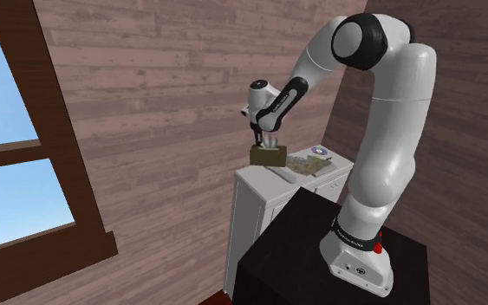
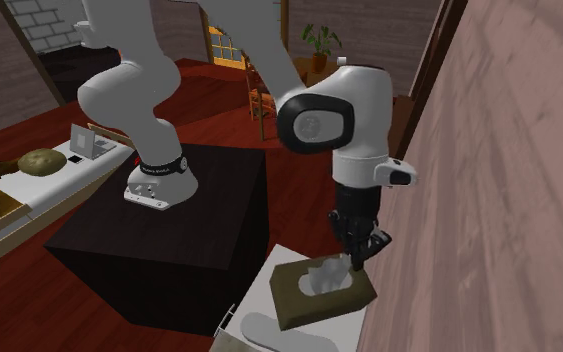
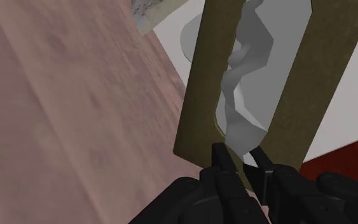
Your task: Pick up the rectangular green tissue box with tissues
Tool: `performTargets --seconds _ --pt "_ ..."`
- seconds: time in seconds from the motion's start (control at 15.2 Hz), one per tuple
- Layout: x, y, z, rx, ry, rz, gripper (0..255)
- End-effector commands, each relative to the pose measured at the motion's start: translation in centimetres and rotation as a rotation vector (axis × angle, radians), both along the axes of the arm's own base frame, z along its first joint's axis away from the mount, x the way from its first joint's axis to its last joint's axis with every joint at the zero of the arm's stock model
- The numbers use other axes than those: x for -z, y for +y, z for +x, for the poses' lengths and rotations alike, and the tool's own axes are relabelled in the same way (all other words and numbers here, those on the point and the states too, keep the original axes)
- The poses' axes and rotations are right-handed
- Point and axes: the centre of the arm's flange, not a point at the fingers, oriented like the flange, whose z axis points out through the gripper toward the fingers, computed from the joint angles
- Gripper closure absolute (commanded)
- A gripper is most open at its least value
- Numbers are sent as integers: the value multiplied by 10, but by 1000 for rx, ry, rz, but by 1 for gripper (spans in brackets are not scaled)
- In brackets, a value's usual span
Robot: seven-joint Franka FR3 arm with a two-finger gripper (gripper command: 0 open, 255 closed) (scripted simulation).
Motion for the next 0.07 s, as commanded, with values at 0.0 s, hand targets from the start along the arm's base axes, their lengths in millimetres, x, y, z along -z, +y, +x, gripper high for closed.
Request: performTargets --seconds 0.0 --pt "-4 0 0 0 0 0 255"
